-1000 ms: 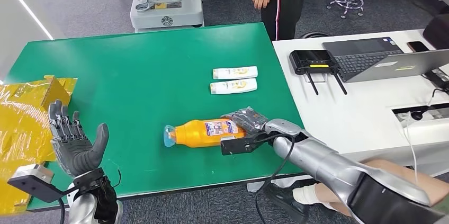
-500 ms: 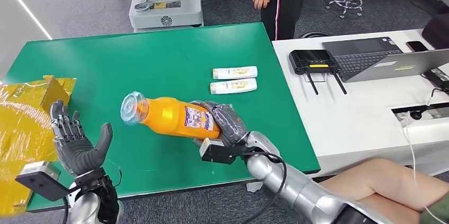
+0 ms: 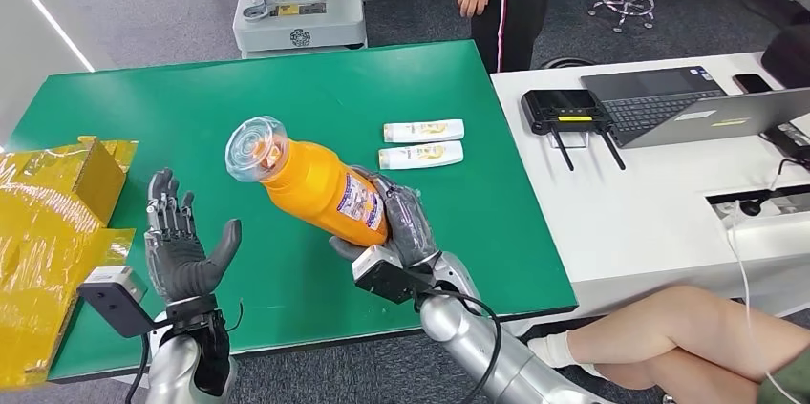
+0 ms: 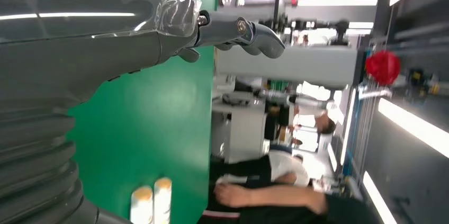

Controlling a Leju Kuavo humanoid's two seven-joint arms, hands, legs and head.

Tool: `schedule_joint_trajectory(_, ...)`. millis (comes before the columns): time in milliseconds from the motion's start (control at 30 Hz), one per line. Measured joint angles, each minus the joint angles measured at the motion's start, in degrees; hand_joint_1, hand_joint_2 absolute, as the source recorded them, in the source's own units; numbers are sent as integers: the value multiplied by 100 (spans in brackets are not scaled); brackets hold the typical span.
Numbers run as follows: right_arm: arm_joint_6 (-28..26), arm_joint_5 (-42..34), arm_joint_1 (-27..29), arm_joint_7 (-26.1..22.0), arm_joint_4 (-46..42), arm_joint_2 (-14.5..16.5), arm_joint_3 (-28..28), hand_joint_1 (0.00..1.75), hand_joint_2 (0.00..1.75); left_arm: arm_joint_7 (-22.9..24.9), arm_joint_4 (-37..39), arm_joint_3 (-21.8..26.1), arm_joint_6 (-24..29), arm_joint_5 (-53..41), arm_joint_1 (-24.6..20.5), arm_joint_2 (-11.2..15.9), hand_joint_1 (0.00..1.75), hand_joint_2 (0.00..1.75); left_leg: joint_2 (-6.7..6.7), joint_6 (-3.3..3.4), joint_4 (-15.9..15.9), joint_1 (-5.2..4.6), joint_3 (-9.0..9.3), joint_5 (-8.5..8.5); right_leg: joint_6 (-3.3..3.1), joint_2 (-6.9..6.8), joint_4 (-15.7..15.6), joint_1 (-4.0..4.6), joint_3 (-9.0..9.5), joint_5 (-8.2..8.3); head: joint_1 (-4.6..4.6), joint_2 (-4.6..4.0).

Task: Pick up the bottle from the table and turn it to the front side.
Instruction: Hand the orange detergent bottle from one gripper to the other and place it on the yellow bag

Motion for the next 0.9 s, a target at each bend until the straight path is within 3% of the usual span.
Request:
schedule_joint_trajectory(133,3,146,-140,-2,221,59,-222,175,175,152,122,-176,-348,-135,-118,43,0,175,-1,1,0,-1,-1,0,0,-1,0,-1,1,1,0,0)
schedule_joint_trajectory(667,255,480,-921,74,1165,139,-691,175,175,204,632,-787,-672,-169,-669,34,0,175,0,1,2,-1,-3,2,0,-1,1,-1,-1,2,0,0)
schedule_joint_trajectory(900,425,463,-1226,65,1596,429,-735,175,175,356,681,-972,-697,-81,-927,-105,0,175,0,1,2,-1,-6,2,0,-1,2,-1,-6,2,-1,0)
